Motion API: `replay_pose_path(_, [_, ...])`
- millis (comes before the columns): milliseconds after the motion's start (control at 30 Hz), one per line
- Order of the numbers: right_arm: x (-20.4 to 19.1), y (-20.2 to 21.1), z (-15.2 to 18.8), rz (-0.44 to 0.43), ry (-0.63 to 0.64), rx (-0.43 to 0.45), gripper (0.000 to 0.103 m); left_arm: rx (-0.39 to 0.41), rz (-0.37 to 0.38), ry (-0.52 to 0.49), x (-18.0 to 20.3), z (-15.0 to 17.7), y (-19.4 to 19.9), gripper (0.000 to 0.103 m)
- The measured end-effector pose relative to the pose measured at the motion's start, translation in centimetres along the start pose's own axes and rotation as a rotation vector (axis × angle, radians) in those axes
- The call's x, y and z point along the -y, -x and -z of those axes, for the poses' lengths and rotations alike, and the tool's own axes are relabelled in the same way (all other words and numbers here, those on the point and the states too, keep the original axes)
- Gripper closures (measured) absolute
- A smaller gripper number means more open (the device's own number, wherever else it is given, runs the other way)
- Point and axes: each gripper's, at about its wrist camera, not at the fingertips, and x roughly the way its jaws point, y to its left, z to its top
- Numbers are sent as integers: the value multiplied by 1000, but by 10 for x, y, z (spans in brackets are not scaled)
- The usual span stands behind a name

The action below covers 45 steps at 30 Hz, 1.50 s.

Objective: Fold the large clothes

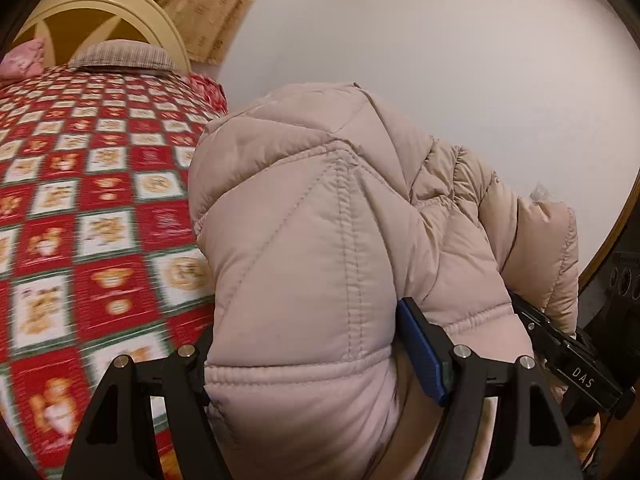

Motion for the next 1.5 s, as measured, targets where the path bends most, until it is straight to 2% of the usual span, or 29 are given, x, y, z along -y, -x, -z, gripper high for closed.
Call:
replay_pose_path(100, [30, -22, 10, 23, -4, -17, 64, -36, -78, -62, 12, 0, -41, 28])
replay_pose_path(267, [67, -70, 30, 41, -62, -93, 64, -57, -210, -122, 25, -3, -78, 27])
replay_pose_path(400, [79, -102, 31, -1, -111, -162, 61, -97, -352, -117, 19, -6, -103, 17])
replay_pose_path(533, [86, -134, 34, -57, -141, -215, 54, -100, -422, -98, 2, -6, -117, 10])
replay_pose_path(667, [108, -150, 44, -159, -278, -244, 46, -124, -453, -119, -1, -5, -123, 8])
replay_pose_path(733, [116, -146, 50, -175, -341, -244, 34, -118, -474, -150, 3, -3, -126, 6])
replay_pose_path(833, [121, -120, 51, -156, -347, -211, 32, -99, -491, -176, 4, -1, -125, 5])
replay_pose_path(900, [120, -84, 49, -99, -337, -125, 32, -94, -489, -163, 3, -1, -123, 5])
replay_pose_path(967, [116, -48, 48, -7, -290, -20, 30, -92, -487, -157, 3, -1, -123, 5])
replay_pose_path(1000, [110, -33, 45, 43, -255, 16, 30, -89, -493, -161, 5, 0, -123, 5])
replay_pose_path(1100, [86, -12, 37, 82, -136, 54, 61, -77, -521, -189, 9, 0, -122, 5])
replay_pose_path(1167, [73, -23, 29, 81, -83, 43, 62, -72, -538, -206, 11, 0, -122, 5])
replay_pose_path(1267, [64, -62, 23, 76, -63, -18, 65, -71, -546, -214, 12, 0, -122, 5])
replay_pose_path(1367, [78, -106, 37, 97, -123, -126, 65, -72, -549, -211, 13, -1, -123, 5])
replay_pose_path(1400, [82, -119, 46, 80, -148, -162, 63, -71, -552, -214, 13, -1, -123, 5])
replay_pose_path(1500, [90, -135, 55, 24, -217, -182, 62, -66, -562, -217, 11, -1, -125, 5])
